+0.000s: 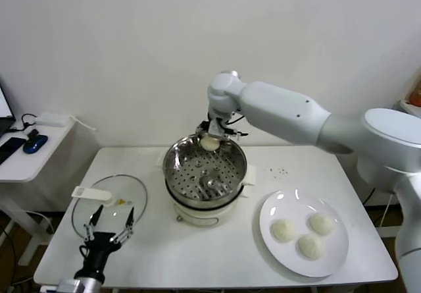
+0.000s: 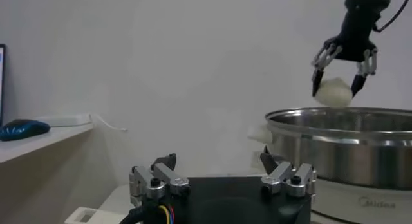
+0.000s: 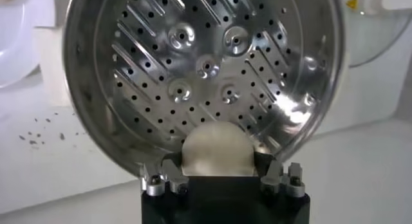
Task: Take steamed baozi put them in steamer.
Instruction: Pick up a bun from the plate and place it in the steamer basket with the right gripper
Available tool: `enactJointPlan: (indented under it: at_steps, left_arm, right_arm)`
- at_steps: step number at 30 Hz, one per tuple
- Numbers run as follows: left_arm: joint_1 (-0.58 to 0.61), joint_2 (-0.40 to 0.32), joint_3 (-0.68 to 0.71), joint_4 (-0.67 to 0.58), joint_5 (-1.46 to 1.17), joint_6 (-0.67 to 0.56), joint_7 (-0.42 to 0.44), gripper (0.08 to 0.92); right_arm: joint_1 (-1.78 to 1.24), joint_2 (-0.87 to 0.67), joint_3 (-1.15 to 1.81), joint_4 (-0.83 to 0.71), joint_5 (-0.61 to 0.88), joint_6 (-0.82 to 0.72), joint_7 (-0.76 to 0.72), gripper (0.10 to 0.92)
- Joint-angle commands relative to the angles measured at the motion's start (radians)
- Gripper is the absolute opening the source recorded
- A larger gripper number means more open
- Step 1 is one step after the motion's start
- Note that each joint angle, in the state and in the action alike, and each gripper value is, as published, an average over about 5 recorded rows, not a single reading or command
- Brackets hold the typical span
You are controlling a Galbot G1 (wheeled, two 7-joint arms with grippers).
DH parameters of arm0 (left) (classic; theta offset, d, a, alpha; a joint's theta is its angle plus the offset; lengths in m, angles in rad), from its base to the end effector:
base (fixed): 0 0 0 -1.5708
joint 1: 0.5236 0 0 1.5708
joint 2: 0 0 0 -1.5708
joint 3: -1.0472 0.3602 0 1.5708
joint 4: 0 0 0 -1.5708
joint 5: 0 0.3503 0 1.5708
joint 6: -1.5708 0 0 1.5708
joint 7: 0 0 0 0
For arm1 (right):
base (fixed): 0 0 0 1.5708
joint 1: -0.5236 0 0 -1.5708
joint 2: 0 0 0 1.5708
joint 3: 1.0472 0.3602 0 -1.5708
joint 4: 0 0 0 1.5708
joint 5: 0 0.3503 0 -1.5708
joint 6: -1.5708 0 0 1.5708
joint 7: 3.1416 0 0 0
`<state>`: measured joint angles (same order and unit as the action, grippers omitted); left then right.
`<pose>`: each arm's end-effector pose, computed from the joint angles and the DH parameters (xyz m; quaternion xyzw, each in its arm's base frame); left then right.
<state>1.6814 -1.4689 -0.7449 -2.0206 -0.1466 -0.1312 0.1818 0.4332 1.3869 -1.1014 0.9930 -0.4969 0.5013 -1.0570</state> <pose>0.1295 0.0900 -0.3433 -0.0183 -0.9992 -0.0309 0.0181 0.5919 0.1872 -0.0696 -0.5671 0.1017 -0.8173 0.0038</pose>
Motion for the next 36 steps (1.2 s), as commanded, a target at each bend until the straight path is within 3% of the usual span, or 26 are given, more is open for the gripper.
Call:
enactJointPlan:
  at_steps: [1,7,30,36]
  left_arm:
    - [-0.003,-0.003,0.002,-0.001,0.010,0.009,0.001,0.823]
    - [-0.002,-0.004,0.001,0.002,0.008,0.009,0.000,0.823]
    - [0.008,-0.009,0.000,0.010,0.008,0.003,-0.003,0.823]
    - [0.016,-0.012,-0.001,0.009,0.007,0.001,-0.004,0.823]
  right_arm:
    - [-0.060,0.041,0.028,-0.065,-0.104,0.036,0.002,0.729]
    - [-0.088,0.066,0.062,-0.114,-0.161,0.064,0.009,0.727]
    - [-0.122,0.083,0.068,-0.140,-0.141,0.063,0.006,0.736]
    - [-0.121,0.086,0.074,-0.147,-0.140,0.066,0.004,0.793]
